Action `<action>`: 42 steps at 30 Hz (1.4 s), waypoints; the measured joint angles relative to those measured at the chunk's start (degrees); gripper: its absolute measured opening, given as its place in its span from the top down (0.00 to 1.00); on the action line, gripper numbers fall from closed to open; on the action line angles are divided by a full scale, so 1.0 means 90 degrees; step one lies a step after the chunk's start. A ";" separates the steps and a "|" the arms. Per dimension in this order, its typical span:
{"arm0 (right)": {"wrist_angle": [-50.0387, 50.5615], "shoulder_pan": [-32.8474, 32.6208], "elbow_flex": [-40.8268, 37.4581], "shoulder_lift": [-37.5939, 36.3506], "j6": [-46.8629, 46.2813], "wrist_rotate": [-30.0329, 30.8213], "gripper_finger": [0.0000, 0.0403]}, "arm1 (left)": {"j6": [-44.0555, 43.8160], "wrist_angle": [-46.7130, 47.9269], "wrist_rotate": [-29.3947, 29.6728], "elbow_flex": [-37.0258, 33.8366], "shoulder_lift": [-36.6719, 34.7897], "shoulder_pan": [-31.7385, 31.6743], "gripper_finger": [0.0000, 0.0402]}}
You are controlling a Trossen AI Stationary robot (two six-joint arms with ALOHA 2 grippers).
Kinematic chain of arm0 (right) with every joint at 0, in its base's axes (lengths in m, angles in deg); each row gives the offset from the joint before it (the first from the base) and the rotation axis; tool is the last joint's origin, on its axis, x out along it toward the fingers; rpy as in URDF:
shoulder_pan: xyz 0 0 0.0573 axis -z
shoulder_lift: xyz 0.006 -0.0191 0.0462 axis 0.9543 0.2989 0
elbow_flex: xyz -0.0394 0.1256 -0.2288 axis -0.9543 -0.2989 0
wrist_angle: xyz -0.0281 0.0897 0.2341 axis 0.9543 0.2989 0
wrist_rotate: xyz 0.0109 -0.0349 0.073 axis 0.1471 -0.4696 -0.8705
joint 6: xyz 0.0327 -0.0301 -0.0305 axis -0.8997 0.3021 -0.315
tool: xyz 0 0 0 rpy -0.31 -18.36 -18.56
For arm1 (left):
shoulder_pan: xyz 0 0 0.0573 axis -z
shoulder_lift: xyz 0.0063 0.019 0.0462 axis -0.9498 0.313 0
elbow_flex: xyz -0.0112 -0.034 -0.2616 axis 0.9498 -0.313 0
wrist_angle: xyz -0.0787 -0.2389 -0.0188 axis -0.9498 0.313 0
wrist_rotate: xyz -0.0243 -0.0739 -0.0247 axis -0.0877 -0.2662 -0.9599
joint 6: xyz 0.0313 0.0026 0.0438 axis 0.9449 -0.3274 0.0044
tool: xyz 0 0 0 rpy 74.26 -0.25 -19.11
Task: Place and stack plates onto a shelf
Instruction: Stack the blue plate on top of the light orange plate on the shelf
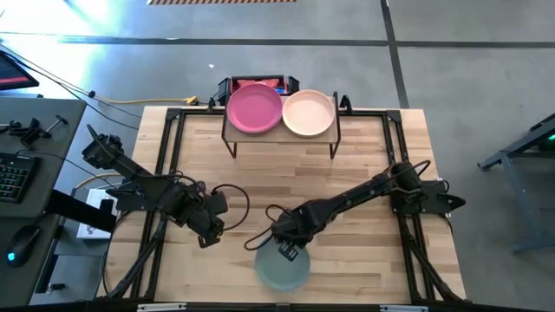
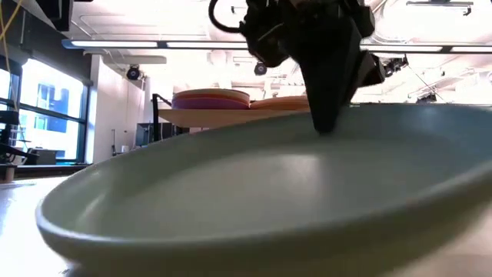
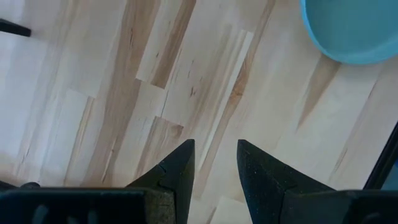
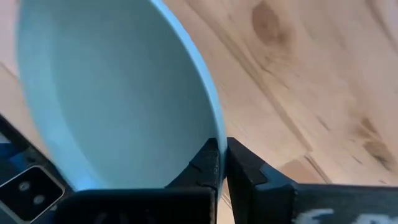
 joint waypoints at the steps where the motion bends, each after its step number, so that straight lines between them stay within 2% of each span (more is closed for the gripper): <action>1: 0.0040 0.0034 0.0000 -0.0058 0.0037 0.0000 1.00 | 0.0001 -0.0001 0.0000 0.0000 0.0000 0.0000 0.72; 12: 0.0363 0.0471 0.0000 -0.0678 0.0512 -0.0012 1.00 | 0.0005 0.0000 0.0341 0.0000 0.0000 -0.0007 0.72; 23: 0.0951 0.1389 0.0000 -0.1691 0.1128 -0.0294 1.00 | 0.0037 -0.0002 0.0701 0.0000 -0.0001 -0.0047 0.72; 32: 0.1548 0.2650 0.0000 -0.2512 0.1814 -0.0285 1.00 | 0.0476 -0.0007 0.0952 0.0000 -0.0002 -0.0575 0.72; 42: 0.1580 0.4524 0.0000 -0.3077 0.2880 -0.0430 1.00 | 0.1383 -0.0108 0.1140 0.0000 0.0000 -0.1547 0.72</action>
